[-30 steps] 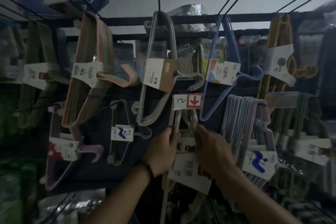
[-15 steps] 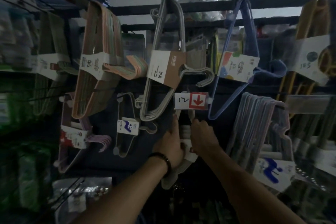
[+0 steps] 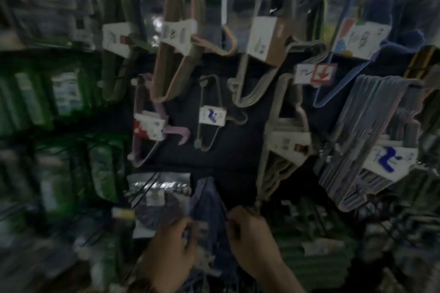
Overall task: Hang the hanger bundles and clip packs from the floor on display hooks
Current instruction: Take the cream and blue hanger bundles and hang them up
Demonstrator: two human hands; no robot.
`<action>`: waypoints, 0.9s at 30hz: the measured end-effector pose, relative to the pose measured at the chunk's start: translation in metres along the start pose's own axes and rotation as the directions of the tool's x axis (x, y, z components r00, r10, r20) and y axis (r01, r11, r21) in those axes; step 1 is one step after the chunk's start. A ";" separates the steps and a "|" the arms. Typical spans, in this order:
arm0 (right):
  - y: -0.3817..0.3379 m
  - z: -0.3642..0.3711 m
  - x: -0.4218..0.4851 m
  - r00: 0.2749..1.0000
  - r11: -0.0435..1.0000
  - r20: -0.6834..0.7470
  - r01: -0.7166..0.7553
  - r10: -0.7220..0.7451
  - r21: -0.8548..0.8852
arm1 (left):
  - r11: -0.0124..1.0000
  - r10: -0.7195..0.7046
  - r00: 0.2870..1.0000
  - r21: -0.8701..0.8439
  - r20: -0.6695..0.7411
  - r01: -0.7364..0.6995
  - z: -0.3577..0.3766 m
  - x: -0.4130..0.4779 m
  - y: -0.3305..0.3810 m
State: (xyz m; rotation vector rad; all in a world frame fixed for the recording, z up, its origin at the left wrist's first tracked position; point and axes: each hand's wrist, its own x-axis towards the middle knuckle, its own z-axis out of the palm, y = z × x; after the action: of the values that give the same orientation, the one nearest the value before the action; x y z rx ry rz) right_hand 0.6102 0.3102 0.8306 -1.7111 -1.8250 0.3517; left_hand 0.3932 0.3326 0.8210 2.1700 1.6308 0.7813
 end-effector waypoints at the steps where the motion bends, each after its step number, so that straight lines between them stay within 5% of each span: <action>1: -0.016 0.024 -0.013 0.996 1.000 0.089 0.019 -0.021 0.018 | 0.997 -0.078 0.995 0.018 0.057 0.077 -0.005 -0.027 -0.030; 5: -0.089 0.129 -0.066 0.902 0.987 0.401 0.150 -0.159 0.054 | 0.945 -0.320 0.920 0.147 0.227 0.293 -0.028 -0.154 -0.137; 9: -0.162 0.238 -0.132 0.739 0.946 0.600 0.305 -0.307 0.108 | 0.843 -0.521 0.760 0.093 0.387 0.531 -0.043 -0.306 -0.232; 12: -0.209 0.308 -0.179 0.603 0.949 0.742 0.278 -0.294 0.150 | 0.766 -0.623 0.698 0.090 0.353 0.637 -0.052 -0.409 -0.291; 18: -0.273 0.421 -0.241 0.401 0.927 0.864 0.331 -0.305 0.174 | 0.591 -0.803 0.568 0.115 0.181 0.799 -0.078 -0.530 -0.347; 27: -0.319 0.600 -0.245 0.119 0.901 0.967 0.403 -0.226 0.161 | 0.227 -0.938 0.244 -0.095 0.247 0.969 -0.075 -0.567 -0.440</action>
State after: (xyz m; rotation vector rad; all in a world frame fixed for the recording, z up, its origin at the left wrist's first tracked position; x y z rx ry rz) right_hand -0.0042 0.1562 0.4847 -1.0078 -3.1327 1.4498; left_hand -0.1084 -0.0800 0.5059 0.6133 2.1751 0.3260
